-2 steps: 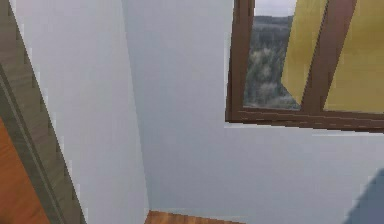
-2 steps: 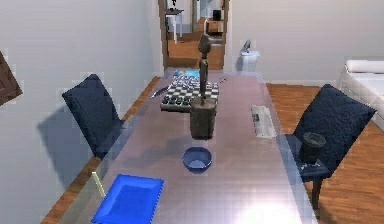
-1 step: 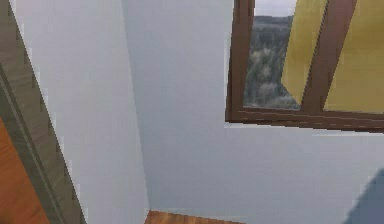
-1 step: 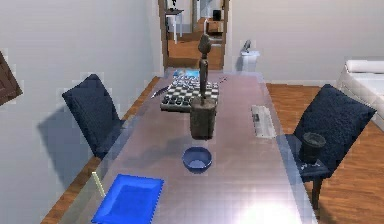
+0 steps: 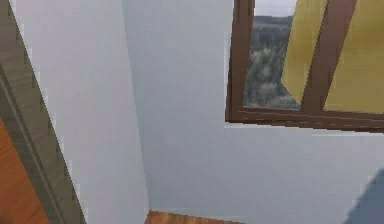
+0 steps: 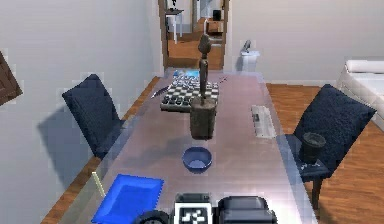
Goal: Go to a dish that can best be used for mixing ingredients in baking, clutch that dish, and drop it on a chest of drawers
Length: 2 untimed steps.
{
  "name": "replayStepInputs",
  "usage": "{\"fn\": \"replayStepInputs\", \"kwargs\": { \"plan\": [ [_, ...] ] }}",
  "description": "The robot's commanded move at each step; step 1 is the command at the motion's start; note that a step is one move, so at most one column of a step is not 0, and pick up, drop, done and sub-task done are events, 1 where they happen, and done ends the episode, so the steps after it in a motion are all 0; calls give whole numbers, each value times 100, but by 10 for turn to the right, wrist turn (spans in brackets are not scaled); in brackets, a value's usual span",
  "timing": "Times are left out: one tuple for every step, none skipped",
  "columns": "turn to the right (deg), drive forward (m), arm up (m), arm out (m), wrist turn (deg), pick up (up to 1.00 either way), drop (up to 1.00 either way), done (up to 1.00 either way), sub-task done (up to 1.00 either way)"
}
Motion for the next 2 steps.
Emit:
{"fn": "replayStepInputs", "kwargs": {
  "plan": [
    [0, 0, 0, 32, 0, 0, 0, 0, 0],
    [0, 0, 0, 0, 450, 0, 0, 0, 0]
  ]
}}
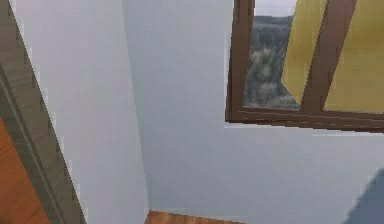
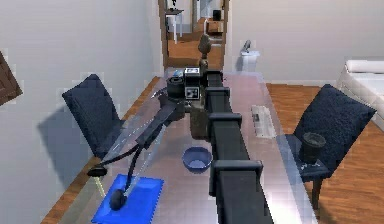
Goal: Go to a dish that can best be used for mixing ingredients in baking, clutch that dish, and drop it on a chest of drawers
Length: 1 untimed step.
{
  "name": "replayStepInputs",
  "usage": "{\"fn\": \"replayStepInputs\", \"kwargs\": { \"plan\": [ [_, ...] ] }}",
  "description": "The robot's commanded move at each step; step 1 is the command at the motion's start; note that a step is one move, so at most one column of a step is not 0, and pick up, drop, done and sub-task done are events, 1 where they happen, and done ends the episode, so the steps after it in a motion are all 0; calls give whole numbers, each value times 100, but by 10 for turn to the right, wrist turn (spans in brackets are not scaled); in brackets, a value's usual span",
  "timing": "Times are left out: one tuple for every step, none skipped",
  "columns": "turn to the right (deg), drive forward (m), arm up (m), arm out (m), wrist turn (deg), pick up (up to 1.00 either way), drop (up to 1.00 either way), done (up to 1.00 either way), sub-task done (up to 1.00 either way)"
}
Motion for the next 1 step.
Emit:
{"fn": "replayStepInputs", "kwargs": {
  "plan": [
    [0, 0, 0, 0, 450, 0, 0, 0, 0]
  ]
}}
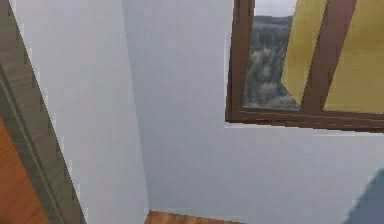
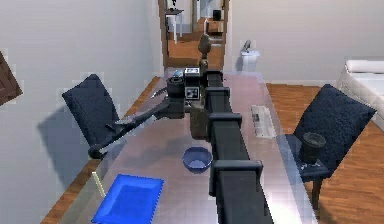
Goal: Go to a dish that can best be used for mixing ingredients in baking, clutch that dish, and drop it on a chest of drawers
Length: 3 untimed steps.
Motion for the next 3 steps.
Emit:
{"fn": "replayStepInputs", "kwargs": {
  "plan": [
    [0, 0, 0, 0, 450, 0, 0, 0, 0],
    [0, 0, 0, 0, 450, 0, 0, 0, 0],
    [0, 0, 0, 0, 210, 0, 0, 0, 0]
  ]
}}
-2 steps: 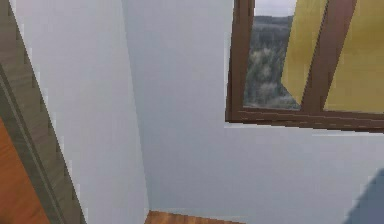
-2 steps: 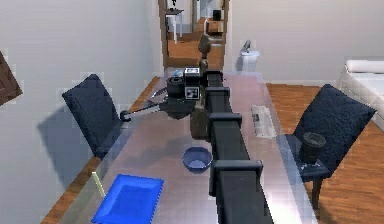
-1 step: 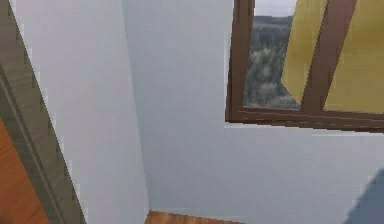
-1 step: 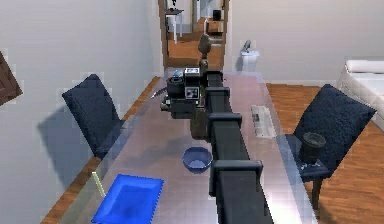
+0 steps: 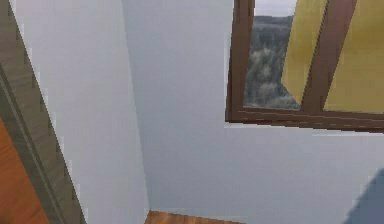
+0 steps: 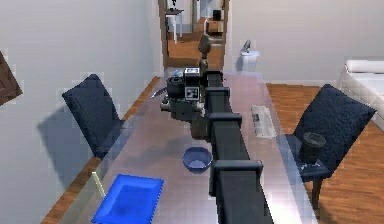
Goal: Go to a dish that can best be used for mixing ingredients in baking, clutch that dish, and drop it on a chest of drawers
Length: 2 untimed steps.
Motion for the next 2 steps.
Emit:
{"fn": "replayStepInputs", "kwargs": {
  "plan": [
    [0, 0, -30, 0, 0, 0, 0, 0, 0],
    [0, 0, 0, 0, 0, 100, 0, 0, 0]
  ]
}}
